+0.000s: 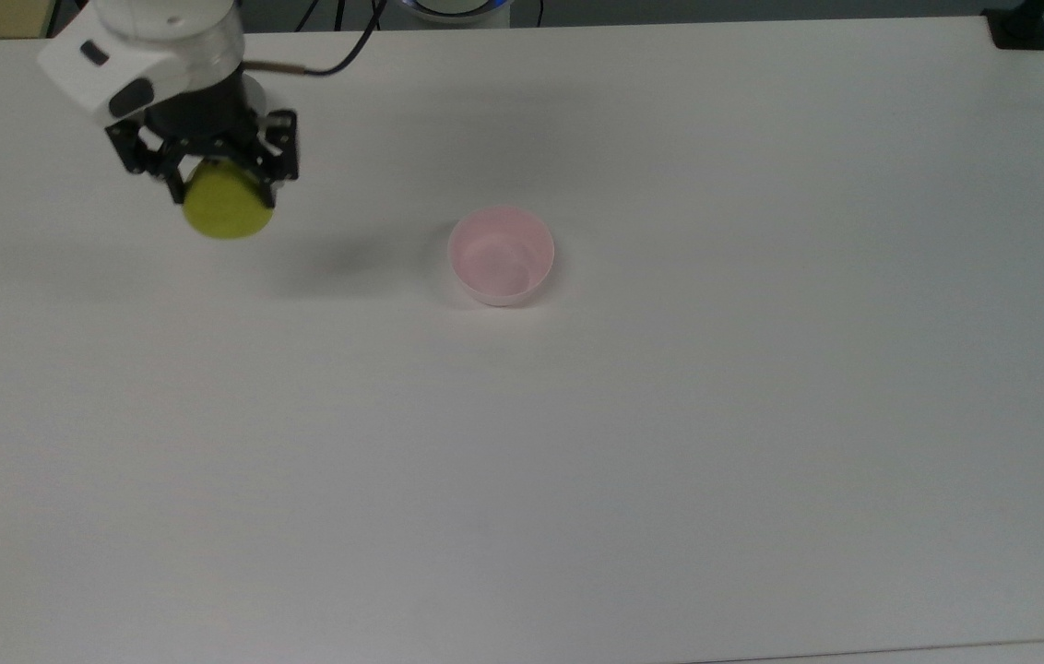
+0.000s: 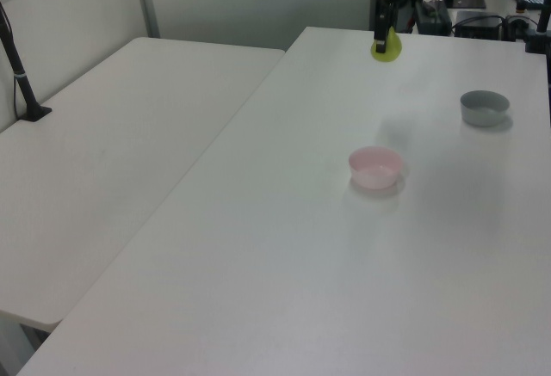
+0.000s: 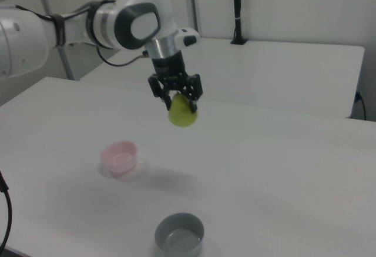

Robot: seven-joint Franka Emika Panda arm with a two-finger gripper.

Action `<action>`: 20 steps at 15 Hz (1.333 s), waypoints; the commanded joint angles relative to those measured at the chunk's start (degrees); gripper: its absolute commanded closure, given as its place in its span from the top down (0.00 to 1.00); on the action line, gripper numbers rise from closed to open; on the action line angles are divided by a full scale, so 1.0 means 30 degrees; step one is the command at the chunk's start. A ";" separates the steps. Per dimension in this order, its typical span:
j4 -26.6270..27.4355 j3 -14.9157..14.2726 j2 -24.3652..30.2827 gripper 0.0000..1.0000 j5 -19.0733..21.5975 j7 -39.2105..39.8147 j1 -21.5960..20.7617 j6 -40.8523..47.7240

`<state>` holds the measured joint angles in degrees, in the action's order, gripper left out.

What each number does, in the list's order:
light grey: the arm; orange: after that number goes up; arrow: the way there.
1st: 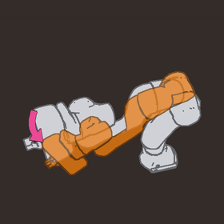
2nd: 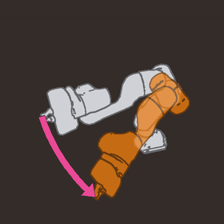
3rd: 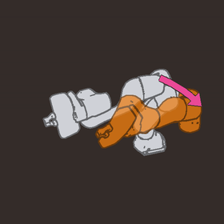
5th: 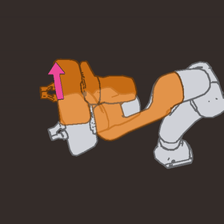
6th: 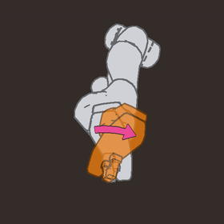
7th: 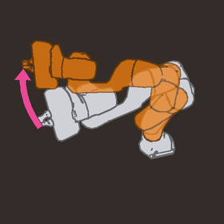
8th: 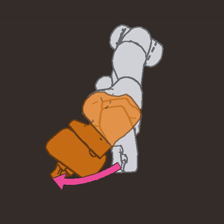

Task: Place the pear in the bowl
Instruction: 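Lift the pear up off the table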

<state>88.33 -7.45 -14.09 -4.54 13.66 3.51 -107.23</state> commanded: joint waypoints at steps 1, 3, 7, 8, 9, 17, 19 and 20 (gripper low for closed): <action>-0.0206 -0.0095 0.1325 0.14 0.0720 -0.0480 -0.0729 0.2283; -0.0206 -0.0124 0.1766 0.14 0.1161 -0.0509 -0.1225 0.2724; -0.0119 -0.0125 0.2469 0.14 0.1483 -0.0538 -0.1753 0.3749; -0.0089 -0.0125 0.2703 0.14 0.1513 -0.0538 -0.1929 0.3955; -0.0060 -0.0241 0.2850 0.14 0.1572 -0.0538 -0.2134 0.4073; 0.1228 -0.0154 0.4550 0.15 0.2070 -0.0948 -0.3247 0.4836; 0.1549 -0.0154 0.4580 0.15 0.2070 -0.0948 -0.3628 0.4633; 0.1667 -0.0154 0.4551 0.15 0.2070 -0.0948 -0.3804 0.4602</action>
<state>89.78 -7.38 -2.54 0.99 11.84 -5.84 -92.98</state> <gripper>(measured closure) 0.225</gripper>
